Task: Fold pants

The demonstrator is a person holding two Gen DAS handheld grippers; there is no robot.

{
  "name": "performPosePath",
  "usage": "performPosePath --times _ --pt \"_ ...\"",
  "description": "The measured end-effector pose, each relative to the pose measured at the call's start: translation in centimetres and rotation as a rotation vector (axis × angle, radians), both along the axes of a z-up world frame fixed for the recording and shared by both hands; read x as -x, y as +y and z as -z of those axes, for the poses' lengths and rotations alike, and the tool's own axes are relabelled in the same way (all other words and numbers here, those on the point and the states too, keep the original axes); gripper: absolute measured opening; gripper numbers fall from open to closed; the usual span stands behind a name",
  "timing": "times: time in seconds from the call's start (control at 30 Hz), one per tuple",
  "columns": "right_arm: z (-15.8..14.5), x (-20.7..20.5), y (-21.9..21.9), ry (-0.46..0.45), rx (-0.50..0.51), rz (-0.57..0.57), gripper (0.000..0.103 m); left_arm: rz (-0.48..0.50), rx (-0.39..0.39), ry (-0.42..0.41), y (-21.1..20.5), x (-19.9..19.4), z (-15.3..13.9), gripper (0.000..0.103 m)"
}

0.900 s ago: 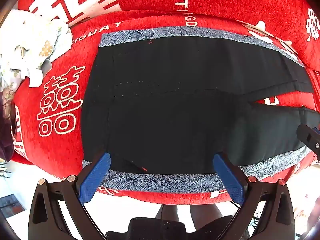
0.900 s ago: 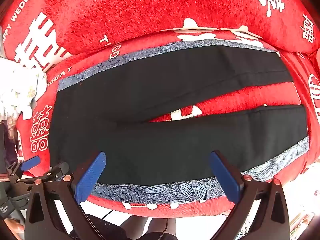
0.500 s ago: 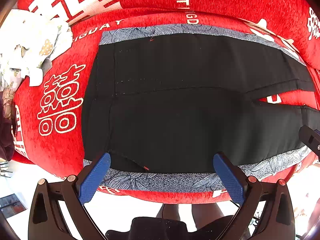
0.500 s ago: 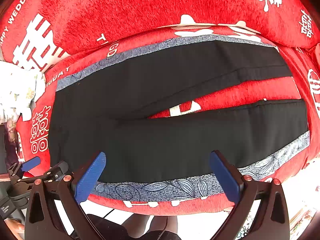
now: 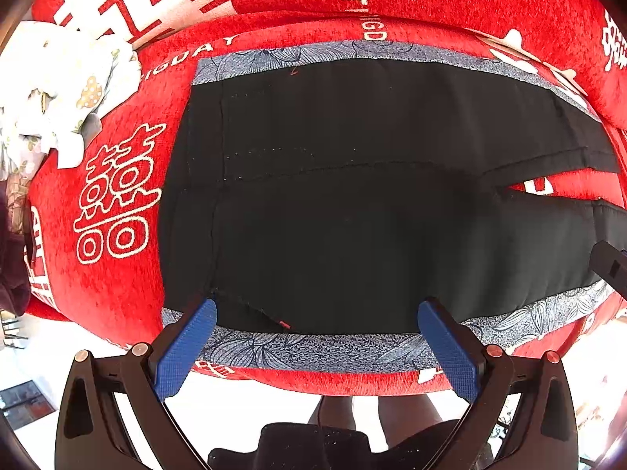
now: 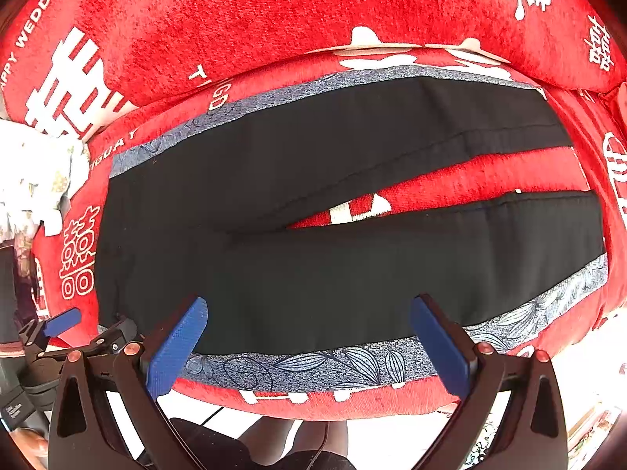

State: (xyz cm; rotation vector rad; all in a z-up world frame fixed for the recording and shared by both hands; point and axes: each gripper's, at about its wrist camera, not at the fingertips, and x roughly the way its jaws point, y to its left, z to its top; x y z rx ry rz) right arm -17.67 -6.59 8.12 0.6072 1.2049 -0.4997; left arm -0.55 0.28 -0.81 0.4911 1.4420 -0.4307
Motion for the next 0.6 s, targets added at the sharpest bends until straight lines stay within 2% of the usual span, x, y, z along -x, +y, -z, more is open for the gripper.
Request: performPosePath --times 0.4,0.47,0.6 --pt "0.24 0.61 -0.52 0.016 -0.044 0.009 0.103 0.01 -0.015 0.024 -0.45 0.62 0.1 0.103" --pt "0.32 0.65 -0.56 0.012 -0.054 0.011 0.103 0.012 -0.021 -0.015 -0.66 0.62 0.2 0.103" --pt "0.53 0.71 -0.58 0.012 -0.064 0.012 0.103 0.014 -0.027 -0.023 -0.81 0.67 0.34 0.103"
